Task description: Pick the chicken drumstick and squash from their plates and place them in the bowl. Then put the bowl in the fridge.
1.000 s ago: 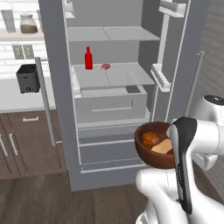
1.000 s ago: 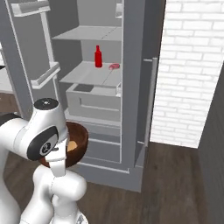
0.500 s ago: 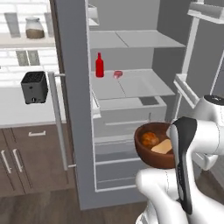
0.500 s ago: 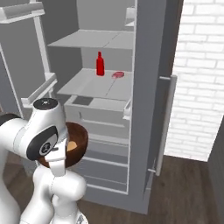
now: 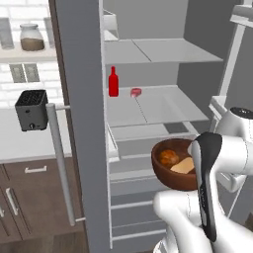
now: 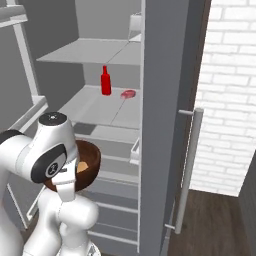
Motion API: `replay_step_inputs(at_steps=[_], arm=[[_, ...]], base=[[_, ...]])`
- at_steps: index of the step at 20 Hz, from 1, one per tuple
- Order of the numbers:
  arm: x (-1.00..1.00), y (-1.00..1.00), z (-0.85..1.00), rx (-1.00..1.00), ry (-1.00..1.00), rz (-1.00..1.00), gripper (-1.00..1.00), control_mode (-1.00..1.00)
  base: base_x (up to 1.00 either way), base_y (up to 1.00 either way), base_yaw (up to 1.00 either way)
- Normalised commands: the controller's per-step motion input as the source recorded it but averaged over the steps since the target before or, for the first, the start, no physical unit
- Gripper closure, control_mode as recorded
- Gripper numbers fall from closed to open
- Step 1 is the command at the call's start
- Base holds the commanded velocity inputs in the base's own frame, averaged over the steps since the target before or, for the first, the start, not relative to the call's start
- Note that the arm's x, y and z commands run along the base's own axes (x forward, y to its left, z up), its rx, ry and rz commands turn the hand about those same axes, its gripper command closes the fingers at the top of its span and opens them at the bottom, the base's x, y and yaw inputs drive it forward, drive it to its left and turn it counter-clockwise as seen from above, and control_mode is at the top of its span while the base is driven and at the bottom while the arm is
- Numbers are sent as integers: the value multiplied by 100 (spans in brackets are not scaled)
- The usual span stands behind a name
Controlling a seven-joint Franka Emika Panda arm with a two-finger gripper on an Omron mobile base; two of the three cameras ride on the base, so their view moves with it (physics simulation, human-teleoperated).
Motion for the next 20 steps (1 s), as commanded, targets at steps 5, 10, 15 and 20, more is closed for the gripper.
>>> replay_step_inputs(at_steps=[5, 10, 15, 20], arm=[[0, 0, 0, 0, 0, 0, 100, 100], [0, 0, 0, 0, 0, 0, 100, 100], [0, 0, 0, 0, 0, 0, 100, 100], [1, 1, 0, -1, -14, -1, 100, -100]], base=[[38, 10, 0], [33, 16, 0], [20, 15, 0], [5, 8, 0]])
